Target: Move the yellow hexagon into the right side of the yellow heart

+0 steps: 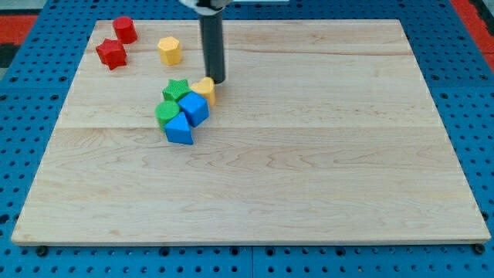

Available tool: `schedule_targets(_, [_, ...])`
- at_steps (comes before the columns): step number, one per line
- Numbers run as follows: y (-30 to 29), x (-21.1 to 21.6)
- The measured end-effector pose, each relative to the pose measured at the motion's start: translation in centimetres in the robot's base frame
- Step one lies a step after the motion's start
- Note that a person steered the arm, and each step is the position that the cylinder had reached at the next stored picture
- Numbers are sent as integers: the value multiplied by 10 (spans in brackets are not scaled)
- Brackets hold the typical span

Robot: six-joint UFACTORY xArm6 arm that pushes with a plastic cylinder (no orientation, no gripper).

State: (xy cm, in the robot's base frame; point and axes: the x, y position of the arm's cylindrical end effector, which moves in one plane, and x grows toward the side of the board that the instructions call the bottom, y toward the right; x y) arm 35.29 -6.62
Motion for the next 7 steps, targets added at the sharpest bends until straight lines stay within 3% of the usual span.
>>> schedule_targets(1, [-1,4])
schedule_targets(2, [78,-44])
schedule_targets(3, [94,-103])
schedule_targets(5, [-79,-109])
schedule_targets(6, [-106,-98])
schedule_targets(7, [-84,-69])
